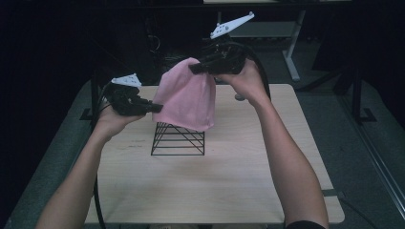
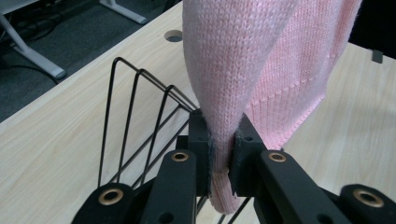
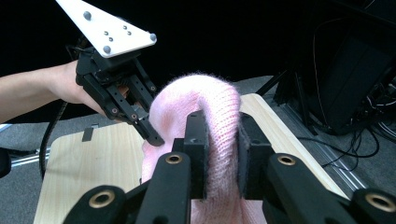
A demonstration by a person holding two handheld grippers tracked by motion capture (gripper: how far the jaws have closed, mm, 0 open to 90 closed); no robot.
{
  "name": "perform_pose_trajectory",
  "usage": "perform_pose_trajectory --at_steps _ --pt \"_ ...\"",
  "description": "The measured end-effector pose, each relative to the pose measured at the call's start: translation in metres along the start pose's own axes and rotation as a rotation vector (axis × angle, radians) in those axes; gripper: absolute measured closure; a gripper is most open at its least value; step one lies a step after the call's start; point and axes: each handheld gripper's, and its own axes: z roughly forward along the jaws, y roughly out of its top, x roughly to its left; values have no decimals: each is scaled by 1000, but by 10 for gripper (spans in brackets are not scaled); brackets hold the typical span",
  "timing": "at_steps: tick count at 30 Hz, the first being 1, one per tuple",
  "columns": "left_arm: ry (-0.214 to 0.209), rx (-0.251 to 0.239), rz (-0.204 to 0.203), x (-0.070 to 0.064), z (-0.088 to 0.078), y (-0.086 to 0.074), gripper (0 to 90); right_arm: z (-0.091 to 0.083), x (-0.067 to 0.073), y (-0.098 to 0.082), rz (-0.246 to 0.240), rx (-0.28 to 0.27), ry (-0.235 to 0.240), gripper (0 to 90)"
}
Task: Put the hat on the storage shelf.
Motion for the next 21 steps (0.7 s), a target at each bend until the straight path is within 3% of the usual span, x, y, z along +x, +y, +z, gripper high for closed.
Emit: perform_pose_trajectory --at_steps 9,21 --pt "-1 8 -4 6 1 -4 811 8 -4 0 0 -6 13 765" --pt "8 13 -5 3 -8 -21 812 17 16 7 -38 29 44 764"
